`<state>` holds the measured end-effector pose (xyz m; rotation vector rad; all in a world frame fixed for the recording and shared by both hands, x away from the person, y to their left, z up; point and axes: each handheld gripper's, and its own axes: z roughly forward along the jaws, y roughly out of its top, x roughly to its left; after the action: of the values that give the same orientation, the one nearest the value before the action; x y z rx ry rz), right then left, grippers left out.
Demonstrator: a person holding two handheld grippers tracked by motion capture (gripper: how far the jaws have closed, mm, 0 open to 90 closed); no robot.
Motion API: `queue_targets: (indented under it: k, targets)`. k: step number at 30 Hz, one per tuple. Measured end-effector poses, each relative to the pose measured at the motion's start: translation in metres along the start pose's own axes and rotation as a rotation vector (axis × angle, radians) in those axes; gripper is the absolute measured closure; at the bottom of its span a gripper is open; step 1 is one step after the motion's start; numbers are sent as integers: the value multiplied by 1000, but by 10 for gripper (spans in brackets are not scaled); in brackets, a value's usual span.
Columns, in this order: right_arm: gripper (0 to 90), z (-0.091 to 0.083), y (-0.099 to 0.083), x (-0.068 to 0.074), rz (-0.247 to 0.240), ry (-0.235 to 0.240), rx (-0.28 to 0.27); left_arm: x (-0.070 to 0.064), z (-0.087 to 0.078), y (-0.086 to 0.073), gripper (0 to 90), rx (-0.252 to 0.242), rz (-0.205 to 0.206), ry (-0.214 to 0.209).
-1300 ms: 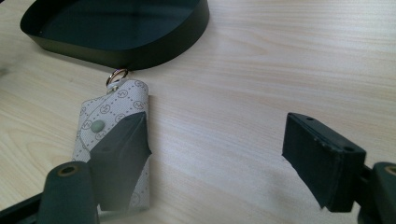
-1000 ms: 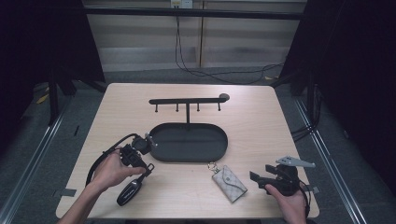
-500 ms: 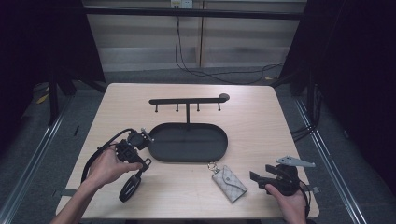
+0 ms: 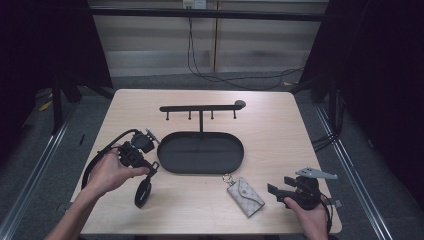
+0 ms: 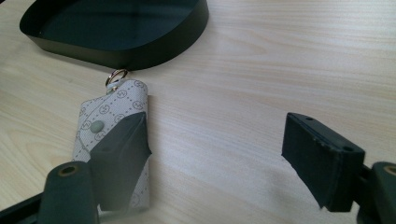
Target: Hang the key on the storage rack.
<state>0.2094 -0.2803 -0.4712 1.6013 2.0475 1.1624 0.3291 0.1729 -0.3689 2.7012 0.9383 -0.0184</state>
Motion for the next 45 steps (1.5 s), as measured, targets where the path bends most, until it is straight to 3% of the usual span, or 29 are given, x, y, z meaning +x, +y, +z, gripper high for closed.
queue_targets:
  k: [2, 14, 23, 28, 30, 34, 45]
  targets:
    - [229, 0, 0, 0, 1, 0, 0, 1, -5, 0, 706, -10, -1, -13]
    - [229, 0, 0, 0, 2, 0, -1, 5, -20, 3, 706, -6, -24, 17]
    - [225, 0, 0, -1, 4, -6, -2, 3, -28, 10, 706, 8, 6, 16]
    - [224, 0, 0, -1, 3, -7, -2, 2, -33, 15, 706, 7, 3, 25]
    - [224, 0, 0, -1, 3, -6, 0, 4, -37, 18, 706, 16, 31, 19]
    - [223, 0, 0, -1, 3, -7, 0, 4, -42, 22, 706, 29, 50, 32]
    - [214, 0, 0, 0, -1, -4, -1, 17, -54, 36, 706, 36, -11, 36]
